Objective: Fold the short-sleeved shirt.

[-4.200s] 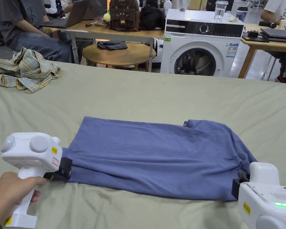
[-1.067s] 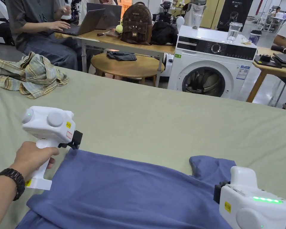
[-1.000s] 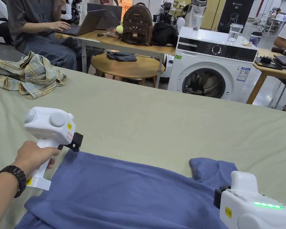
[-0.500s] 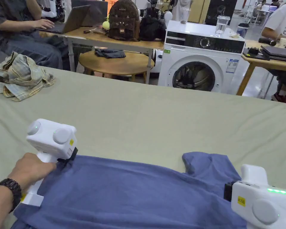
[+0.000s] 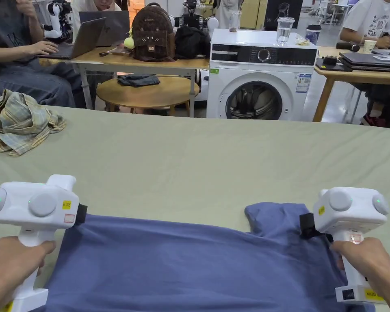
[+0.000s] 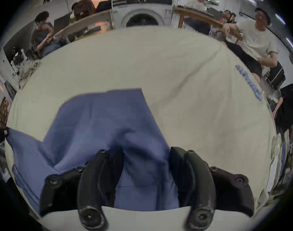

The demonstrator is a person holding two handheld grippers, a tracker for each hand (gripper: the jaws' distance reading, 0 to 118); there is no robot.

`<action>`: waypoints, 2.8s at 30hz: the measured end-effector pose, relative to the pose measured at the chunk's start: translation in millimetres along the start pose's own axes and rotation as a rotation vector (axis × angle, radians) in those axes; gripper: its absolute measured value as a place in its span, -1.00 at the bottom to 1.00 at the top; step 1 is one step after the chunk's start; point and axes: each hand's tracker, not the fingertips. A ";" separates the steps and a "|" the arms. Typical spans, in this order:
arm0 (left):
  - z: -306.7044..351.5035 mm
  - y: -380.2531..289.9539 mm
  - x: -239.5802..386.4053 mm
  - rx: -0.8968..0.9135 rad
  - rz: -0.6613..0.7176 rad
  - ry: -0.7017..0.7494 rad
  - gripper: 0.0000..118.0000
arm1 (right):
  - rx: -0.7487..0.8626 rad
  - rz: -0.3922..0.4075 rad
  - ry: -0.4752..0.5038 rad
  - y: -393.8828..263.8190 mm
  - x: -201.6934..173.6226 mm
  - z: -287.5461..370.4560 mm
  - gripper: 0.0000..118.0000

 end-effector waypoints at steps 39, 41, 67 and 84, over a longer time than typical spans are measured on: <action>126.6 -141.4 -41.6 -0.163 0.035 -0.149 -1.00 | 0.043 0.162 0.016 -243.8 12.8 201.7 -1.00; 109.5 -154.9 -38.1 -0.231 0.026 -0.124 -1.00 | -0.026 0.156 0.021 -250.4 20.2 174.3 -1.00; 143.7 -163.6 28.8 0.461 -0.010 0.000 -0.35 | 0.770 -0.021 -0.036 -237.4 -51.2 208.0 -0.20; 157.8 -156.5 -13.2 0.451 0.079 -0.017 -1.00 | 0.997 -0.015 0.016 -236.7 -128.3 211.7 -1.00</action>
